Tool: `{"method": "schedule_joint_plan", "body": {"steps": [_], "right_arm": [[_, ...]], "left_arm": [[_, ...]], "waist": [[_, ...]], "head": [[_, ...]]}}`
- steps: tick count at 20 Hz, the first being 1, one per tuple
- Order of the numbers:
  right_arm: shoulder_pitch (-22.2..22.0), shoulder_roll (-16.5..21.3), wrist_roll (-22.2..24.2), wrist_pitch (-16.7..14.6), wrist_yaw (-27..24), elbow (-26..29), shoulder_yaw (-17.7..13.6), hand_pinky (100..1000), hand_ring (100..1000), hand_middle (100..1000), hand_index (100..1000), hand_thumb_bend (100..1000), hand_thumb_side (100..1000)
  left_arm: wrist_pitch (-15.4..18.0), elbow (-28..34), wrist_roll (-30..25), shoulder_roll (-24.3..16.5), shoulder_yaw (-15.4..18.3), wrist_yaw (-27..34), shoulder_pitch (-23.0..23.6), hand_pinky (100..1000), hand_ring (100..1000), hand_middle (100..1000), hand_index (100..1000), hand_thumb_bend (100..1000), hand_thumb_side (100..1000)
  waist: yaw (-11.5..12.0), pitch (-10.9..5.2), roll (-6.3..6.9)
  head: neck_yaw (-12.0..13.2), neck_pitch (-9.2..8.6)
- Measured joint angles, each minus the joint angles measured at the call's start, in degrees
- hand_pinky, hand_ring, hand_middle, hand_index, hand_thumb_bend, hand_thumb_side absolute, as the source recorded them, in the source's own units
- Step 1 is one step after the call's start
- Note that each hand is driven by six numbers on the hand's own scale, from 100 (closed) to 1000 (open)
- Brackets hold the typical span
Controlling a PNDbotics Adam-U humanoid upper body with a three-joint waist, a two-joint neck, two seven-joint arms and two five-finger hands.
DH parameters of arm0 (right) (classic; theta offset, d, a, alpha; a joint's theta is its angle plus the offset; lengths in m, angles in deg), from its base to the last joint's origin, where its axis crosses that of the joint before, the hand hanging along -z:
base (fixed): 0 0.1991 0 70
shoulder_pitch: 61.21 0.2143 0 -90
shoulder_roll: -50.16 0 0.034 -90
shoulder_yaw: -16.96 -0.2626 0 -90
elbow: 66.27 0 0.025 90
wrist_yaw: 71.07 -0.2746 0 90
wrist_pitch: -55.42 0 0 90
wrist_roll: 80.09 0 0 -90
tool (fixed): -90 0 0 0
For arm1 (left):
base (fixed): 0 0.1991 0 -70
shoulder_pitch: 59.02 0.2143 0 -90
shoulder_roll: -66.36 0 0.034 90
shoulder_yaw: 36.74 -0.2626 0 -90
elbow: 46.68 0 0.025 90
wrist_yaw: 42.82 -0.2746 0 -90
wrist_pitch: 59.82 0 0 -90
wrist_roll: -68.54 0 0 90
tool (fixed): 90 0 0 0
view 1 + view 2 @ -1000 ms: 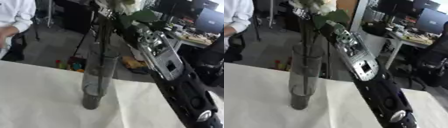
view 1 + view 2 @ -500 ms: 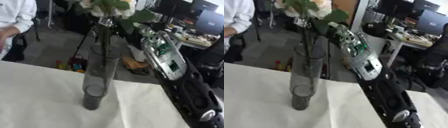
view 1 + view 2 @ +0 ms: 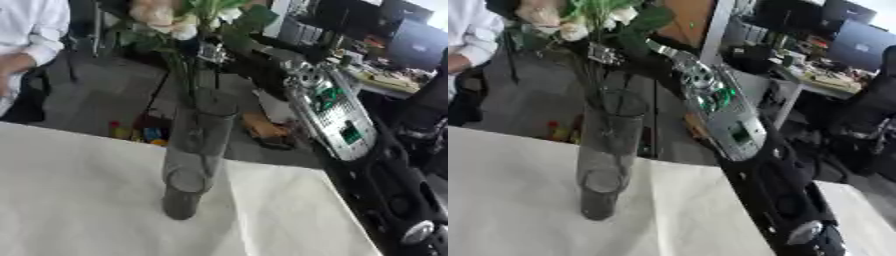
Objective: Arrange flowers into the vase.
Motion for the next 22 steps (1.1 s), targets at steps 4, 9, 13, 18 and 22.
{"method": "schedule_joint_plan", "body": {"steps": [4,9,13,18,22], "right_arm": [[-0.3,0.4,0.4,0.2,0.4,0.0,0.0,1000,937,875,1000,522,709],[-1.0,1.0,0.7,0.5,1.1,0.0,0.0,1000,938,876,1000,521,715],[-1.2,1.3,0.8,0.5,1.3,0.0,0.0,1000,939,878,1000,516,719],[-2.2,2.0,0.9,0.6,1.5,0.1,0.0,1000,941,883,1000,512,728],[-3.9,3.8,0.9,0.7,1.5,2.0,-0.2,1000,940,883,1000,511,731]], "left_arm": [[0.0,0.0,0.0,0.0,0.0,0.0,0.0,810,907,758,877,100,1000],[0.0,0.0,0.0,0.0,0.0,0.0,0.0,810,907,758,877,100,1000],[0.0,0.0,0.0,0.0,0.0,0.0,0.0,810,906,759,877,100,1000],[0.0,0.0,0.1,0.0,0.2,0.0,0.1,810,906,759,878,100,1000],[0.0,0.0,0.5,0.0,0.4,-0.2,0.4,811,906,759,878,100,1000]], "waist": [[-0.1,0.0,0.04],[-0.3,0.0,0.25],[-0.3,0.0,0.25],[-0.6,-0.26,0.28],[-1.0,-0.47,0.75]], "head": [[0.0,0.28],[0.0,0.28],[0.0,0.29],[0.0,0.36],[0.3,0.86]]}}
